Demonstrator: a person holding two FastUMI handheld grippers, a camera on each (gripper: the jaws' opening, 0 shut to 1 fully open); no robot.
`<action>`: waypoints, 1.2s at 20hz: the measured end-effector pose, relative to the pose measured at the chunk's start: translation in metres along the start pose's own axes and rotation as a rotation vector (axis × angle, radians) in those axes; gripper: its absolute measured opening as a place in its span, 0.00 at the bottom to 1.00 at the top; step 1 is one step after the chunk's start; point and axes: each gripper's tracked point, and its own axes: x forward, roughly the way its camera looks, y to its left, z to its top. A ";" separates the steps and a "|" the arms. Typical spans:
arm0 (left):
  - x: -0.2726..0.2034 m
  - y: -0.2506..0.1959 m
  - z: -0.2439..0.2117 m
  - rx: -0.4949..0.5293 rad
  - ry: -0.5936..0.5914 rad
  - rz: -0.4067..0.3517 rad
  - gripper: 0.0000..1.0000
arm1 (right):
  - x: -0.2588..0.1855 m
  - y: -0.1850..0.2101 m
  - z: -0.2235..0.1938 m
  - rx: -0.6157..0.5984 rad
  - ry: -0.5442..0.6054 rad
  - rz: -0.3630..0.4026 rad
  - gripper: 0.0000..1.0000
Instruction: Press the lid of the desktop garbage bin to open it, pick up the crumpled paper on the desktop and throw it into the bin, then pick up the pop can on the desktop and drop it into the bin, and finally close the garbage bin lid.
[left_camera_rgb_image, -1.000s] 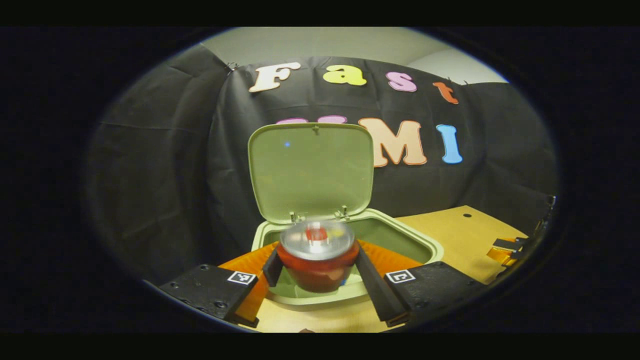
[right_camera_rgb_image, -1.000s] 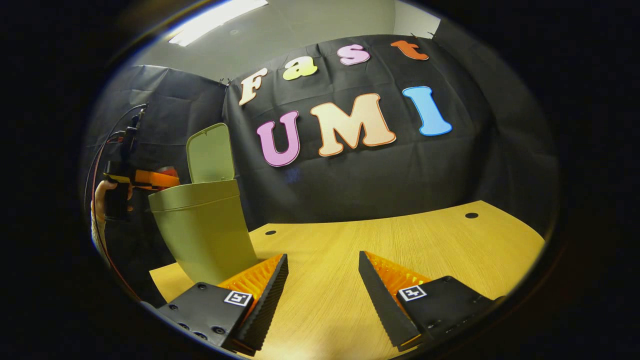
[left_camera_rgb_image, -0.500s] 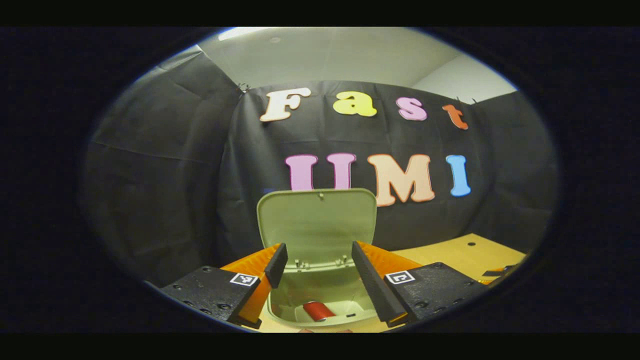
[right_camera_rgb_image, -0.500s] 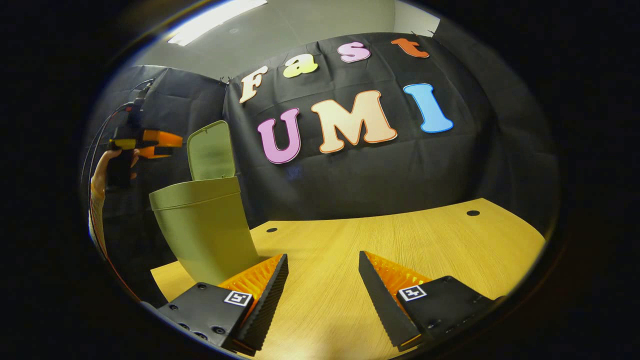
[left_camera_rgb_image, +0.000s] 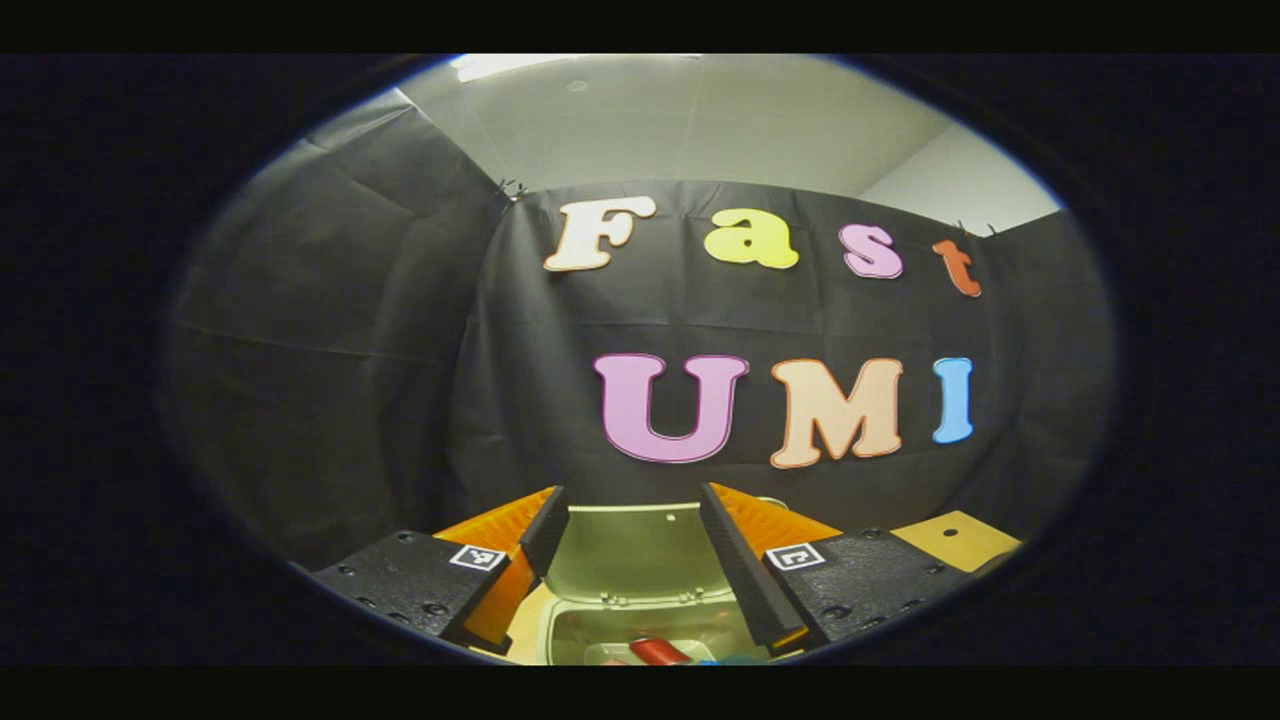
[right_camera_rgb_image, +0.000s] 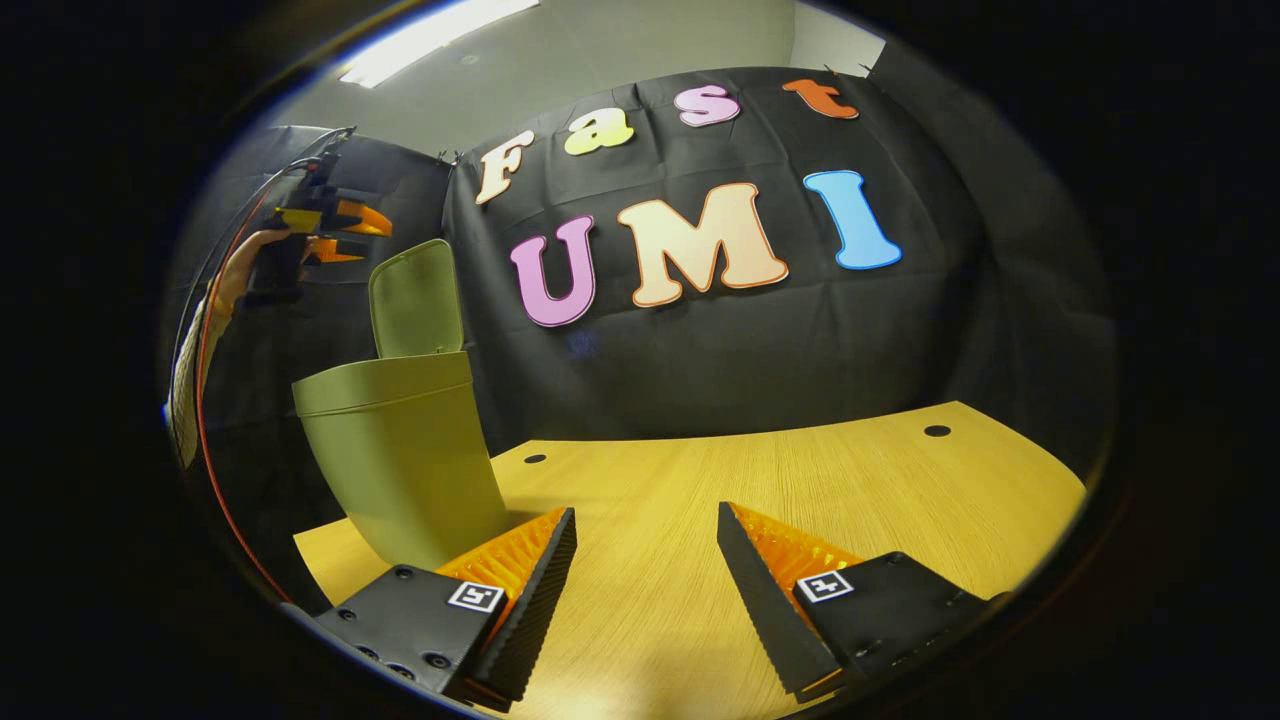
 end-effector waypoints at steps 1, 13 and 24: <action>0.007 0.000 0.004 0.018 -0.002 0.006 0.76 | 0.000 -0.001 0.000 -0.001 0.002 -0.003 0.91; 0.039 -0.009 -0.025 0.073 0.068 0.031 0.77 | -0.005 -0.015 0.007 0.024 -0.017 -0.024 0.91; -0.047 -0.025 -0.053 0.097 0.001 -0.065 0.79 | -0.006 -0.012 0.009 0.041 -0.023 -0.009 0.91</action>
